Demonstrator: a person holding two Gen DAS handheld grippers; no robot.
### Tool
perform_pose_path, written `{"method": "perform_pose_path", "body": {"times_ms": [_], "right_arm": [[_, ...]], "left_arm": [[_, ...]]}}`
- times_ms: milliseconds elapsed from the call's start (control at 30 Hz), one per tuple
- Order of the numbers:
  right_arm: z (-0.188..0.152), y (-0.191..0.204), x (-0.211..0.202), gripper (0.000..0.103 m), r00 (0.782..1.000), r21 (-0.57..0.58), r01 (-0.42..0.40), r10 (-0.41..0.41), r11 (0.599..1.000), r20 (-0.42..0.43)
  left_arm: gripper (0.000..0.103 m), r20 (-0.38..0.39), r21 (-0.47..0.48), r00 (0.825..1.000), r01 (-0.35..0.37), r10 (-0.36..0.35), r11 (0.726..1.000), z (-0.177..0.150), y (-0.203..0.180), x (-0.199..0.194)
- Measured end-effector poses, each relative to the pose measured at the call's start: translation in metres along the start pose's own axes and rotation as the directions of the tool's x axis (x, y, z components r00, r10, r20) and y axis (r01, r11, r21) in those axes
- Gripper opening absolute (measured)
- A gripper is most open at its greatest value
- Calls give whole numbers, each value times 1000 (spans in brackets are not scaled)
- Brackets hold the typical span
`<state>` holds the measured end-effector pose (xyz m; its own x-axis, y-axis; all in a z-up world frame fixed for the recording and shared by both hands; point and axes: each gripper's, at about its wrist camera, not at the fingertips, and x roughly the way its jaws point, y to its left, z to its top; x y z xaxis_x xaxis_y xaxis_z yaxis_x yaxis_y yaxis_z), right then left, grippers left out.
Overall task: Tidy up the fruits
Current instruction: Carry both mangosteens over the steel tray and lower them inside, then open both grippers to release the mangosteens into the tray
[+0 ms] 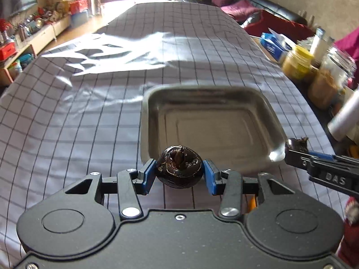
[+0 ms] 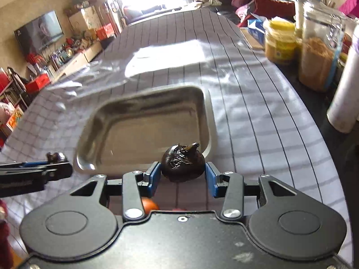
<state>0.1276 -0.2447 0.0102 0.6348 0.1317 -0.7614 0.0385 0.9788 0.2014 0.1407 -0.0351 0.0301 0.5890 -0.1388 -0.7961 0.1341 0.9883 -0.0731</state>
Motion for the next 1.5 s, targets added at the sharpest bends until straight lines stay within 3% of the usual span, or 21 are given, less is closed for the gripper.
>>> {"method": "perform_pose_path", "body": {"times_ms": [133,333,667,933,1067,1500], "right_arm": [[15,2,11,45,1000,25,-17,17,1000,20],[27,1,29,45,999,49,10,-11,999,38],[26,-3,50,45,999,61,9,-12,998,47],[18,0,48,45,996,46,-42,38,998,84],[16,-1,53,30,996,41,-55,52,998,74],[15,-5,59,31,996,55,-64,61,996,58]], "left_arm": [[53,6,-11,999,-32,32,999,14,-3,20],[53,-14,-31,1000,-18,18,999,22,-1,41],[53,3,-28,999,-39,39,999,25,-1,59],[53,-44,-19,999,-20,19,1000,14,4,73],[53,-53,-18,999,-9,8,1000,12,3,75],[56,-58,-25,998,6,-8,1000,12,4,77]]}}
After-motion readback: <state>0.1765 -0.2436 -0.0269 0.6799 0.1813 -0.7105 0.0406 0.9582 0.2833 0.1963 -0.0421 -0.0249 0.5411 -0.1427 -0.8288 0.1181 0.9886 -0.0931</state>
